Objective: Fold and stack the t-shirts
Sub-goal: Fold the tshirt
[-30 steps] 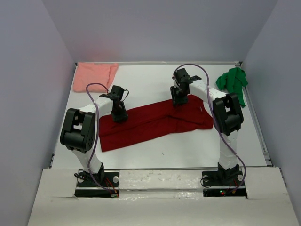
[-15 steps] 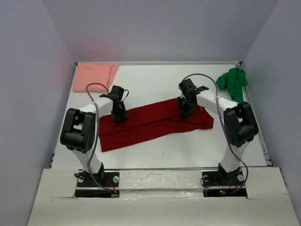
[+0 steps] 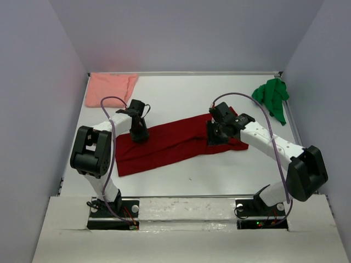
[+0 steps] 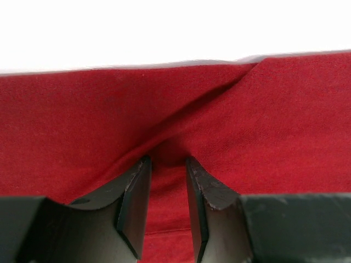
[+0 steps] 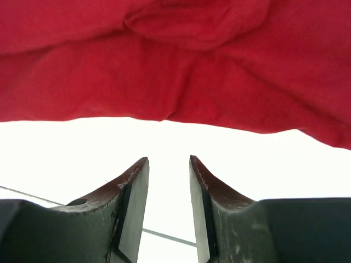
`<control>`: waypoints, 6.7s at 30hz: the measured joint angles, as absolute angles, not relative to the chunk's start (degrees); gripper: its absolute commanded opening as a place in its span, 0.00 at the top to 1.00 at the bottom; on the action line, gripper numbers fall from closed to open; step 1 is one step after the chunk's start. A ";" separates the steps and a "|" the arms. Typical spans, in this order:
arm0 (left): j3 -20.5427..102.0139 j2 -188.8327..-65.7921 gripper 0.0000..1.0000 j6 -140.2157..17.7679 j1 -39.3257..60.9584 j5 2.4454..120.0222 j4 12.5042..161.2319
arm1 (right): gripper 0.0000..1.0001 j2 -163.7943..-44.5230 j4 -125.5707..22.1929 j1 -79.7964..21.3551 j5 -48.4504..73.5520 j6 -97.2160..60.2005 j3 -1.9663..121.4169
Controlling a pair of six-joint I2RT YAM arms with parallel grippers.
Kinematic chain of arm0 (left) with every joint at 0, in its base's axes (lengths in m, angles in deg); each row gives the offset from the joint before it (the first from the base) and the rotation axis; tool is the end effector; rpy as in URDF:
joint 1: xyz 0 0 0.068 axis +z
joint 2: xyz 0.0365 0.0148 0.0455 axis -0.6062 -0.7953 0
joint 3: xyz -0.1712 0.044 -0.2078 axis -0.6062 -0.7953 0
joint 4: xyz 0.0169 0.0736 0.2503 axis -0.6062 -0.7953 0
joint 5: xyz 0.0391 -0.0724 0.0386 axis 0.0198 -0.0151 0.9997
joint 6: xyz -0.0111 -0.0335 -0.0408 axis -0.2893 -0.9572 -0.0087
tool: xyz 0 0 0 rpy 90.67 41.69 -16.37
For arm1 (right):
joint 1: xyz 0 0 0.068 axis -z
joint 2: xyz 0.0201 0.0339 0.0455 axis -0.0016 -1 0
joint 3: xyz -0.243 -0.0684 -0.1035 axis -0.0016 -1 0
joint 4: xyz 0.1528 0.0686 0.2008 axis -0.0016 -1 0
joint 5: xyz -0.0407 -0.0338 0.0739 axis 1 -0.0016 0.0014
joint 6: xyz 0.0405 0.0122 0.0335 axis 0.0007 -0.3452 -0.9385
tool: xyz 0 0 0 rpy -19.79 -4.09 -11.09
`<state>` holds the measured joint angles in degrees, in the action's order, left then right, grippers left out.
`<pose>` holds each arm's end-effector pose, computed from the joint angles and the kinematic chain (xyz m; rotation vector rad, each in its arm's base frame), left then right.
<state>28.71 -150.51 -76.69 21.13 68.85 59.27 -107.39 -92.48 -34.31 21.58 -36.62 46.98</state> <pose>0.3233 -0.0942 0.1706 -0.2532 2.7008 -0.2453 0.2435 0.1647 0.2451 -0.2111 2.6938 0.2939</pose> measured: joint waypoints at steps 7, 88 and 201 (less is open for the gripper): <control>28.71 -150.51 0.59 -76.67 20.91 68.87 59.25 | 0.58 -116.29 -94.73 -34.20 28.95 -35.31 58.94; 29.06 -134.43 1.00 -76.30 19.03 78.14 56.34 | 1.00 -116.44 -92.02 -32.91 39.13 -43.59 56.56; 58.54 -159.17 1.00 -84.10 -13.34 84.41 47.82 | 1.00 -140.59 -99.82 -17.07 23.39 -23.18 85.58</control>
